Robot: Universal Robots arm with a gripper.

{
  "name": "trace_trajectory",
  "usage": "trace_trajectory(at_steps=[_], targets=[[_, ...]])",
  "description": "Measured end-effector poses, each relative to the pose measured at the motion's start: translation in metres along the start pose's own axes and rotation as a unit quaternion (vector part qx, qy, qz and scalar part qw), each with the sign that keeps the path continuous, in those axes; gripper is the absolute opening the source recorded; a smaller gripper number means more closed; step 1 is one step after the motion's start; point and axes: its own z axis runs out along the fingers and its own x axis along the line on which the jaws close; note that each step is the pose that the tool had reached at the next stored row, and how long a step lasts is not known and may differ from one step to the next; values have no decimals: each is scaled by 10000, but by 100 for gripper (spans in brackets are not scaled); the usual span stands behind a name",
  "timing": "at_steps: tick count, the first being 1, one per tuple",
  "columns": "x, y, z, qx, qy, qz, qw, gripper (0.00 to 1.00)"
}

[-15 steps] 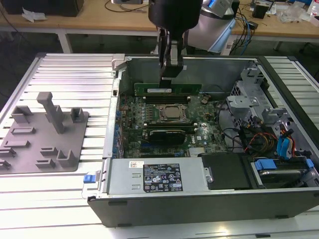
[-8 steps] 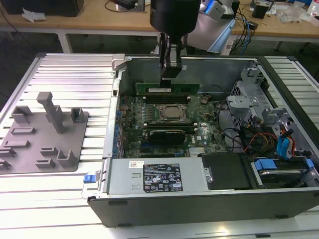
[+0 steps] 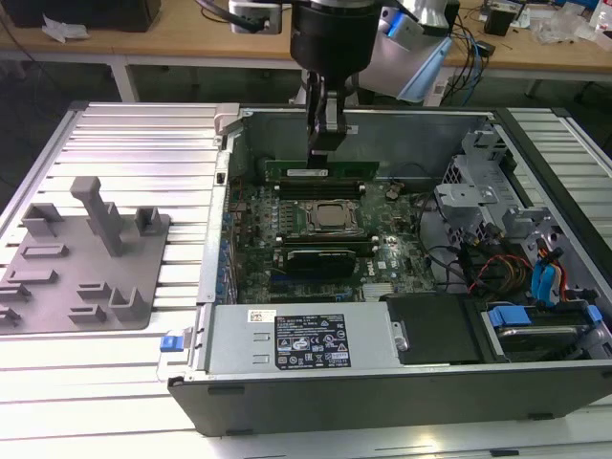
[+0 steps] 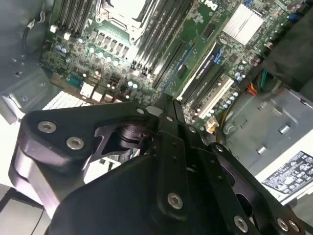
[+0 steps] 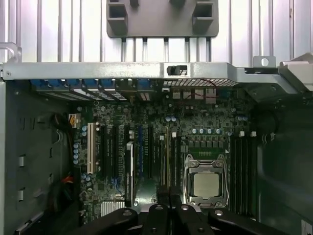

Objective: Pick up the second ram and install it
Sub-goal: 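Pick up the second ram and move it above second insertion slot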

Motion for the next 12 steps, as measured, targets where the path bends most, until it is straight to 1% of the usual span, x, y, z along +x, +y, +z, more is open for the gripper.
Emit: trace_trajectory(at_steps=[3,6,7,8,10,11,12], targets=[[-39,-6,59,-1,1,0,10000,9],[-46,-6,63,-1,1,0,10000,9],[-46,-6,66,-1,-6,0,10000,9],[-46,-6,72,0,-40,0,10000,9],[-46,-8,97,-1,-74,-2,10000,9],[-46,-15,136,0,-94,-3,10000,9],[-46,-19,145,-1,-107,-3,9999,9]])
